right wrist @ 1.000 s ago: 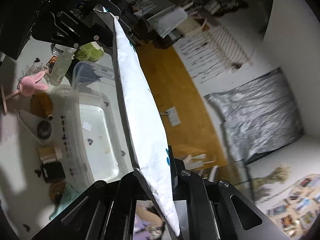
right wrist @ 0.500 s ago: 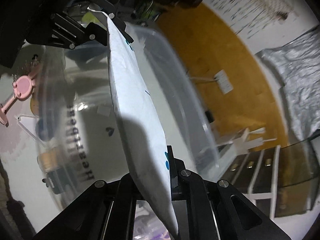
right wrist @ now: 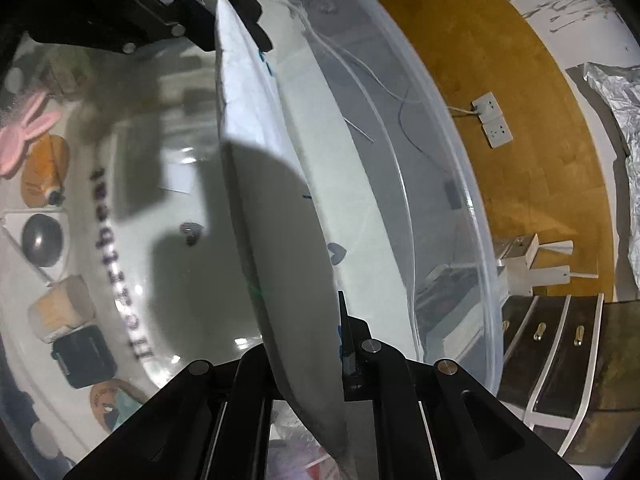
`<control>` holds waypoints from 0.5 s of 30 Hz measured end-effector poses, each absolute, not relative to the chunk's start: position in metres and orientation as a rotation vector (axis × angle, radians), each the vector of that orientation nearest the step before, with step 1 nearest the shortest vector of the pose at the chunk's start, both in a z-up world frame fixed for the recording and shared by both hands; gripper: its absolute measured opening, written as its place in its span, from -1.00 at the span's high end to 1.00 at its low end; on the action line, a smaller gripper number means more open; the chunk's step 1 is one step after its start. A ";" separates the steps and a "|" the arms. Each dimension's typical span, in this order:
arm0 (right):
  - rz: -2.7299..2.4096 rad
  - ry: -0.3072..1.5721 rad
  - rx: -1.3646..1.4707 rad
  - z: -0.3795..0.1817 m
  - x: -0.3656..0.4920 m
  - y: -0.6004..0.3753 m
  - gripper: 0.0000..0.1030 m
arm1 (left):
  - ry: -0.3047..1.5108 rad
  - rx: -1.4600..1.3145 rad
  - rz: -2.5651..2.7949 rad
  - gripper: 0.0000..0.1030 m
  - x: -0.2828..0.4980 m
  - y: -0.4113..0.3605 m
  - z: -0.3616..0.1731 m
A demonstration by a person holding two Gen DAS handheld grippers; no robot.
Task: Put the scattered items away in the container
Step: 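Lift the white bag with both grippers and carry it over the clear container, then open both grippers to drop the white bag into the clear container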
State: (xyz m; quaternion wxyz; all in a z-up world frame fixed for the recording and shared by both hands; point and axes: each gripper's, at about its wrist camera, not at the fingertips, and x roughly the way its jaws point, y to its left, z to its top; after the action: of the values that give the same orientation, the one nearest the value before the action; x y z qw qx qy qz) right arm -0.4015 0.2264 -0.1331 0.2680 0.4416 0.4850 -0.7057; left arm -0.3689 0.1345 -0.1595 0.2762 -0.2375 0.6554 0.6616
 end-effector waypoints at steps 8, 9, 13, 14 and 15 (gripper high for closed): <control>-1.863 1.400 1.193 -0.164 -0.407 0.220 0.86 | 1.802 -0.658 1.724 0.85 -0.374 0.136 -0.186; -1.863 1.402 1.200 -0.167 -0.407 0.219 0.86 | 1.805 -0.667 1.713 0.84 -0.374 0.136 -0.189; -1.853 1.431 1.222 -0.175 -0.408 0.218 0.85 | 1.766 -0.709 1.706 0.76 -0.375 0.136 -0.188; -1.859 1.415 1.239 -0.174 -0.410 0.219 0.85 | 1.749 -0.721 1.711 0.72 -0.375 0.135 -0.186; -1.865 1.401 1.255 -0.174 -0.412 0.219 0.85 | 1.732 -0.733 1.721 0.65 -0.376 0.134 -0.182</control>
State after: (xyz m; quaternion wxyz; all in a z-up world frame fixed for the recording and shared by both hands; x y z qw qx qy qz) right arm -0.4116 0.2193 -0.1741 0.2438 0.4595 0.5129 -0.6829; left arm -0.3760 0.1338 -0.1817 0.2918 -0.2751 0.6498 0.6457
